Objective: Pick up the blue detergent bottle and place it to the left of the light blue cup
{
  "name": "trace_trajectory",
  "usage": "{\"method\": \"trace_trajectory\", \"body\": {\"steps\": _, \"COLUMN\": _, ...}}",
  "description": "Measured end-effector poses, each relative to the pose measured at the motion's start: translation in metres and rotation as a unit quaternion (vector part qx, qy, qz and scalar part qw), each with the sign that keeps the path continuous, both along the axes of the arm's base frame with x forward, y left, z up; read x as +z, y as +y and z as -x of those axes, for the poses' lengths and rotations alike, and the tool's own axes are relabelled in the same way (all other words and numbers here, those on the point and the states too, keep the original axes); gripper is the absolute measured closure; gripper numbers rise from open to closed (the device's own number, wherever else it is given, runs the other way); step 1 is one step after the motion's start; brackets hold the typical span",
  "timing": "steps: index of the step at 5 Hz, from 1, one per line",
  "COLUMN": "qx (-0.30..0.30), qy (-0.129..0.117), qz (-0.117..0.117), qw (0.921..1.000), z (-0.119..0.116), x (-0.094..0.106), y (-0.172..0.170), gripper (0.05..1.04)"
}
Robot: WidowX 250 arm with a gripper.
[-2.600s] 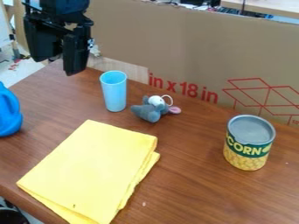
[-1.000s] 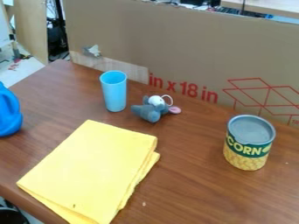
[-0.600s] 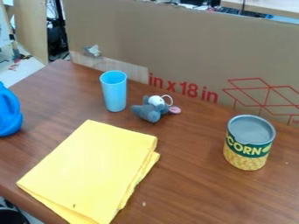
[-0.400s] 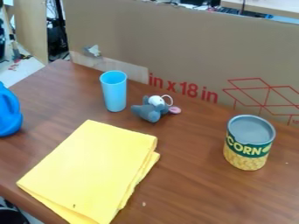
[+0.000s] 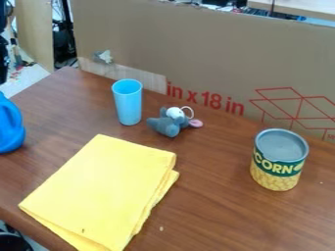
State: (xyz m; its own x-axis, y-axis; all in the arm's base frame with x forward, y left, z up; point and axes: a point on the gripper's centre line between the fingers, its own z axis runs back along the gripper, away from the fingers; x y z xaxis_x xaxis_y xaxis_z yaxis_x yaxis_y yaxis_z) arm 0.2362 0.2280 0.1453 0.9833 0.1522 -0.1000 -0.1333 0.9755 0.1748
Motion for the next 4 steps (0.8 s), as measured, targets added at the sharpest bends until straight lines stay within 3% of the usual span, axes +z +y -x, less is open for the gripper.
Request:
{"method": "trace_trajectory", "body": {"steps": 3, "qx": 0.021, "qy": 0.019, "qz": 0.012, "qw": 0.9995, "z": -0.003, "x": -0.019, "y": 0.003, "gripper": 0.121}}
{"method": "trace_trajectory", "body": {"steps": 4, "qx": 0.018, "qy": 0.015, "qz": 0.017, "qw": 0.9996, "z": -0.004, "x": -0.019, "y": 0.002, "gripper": 0.398}}
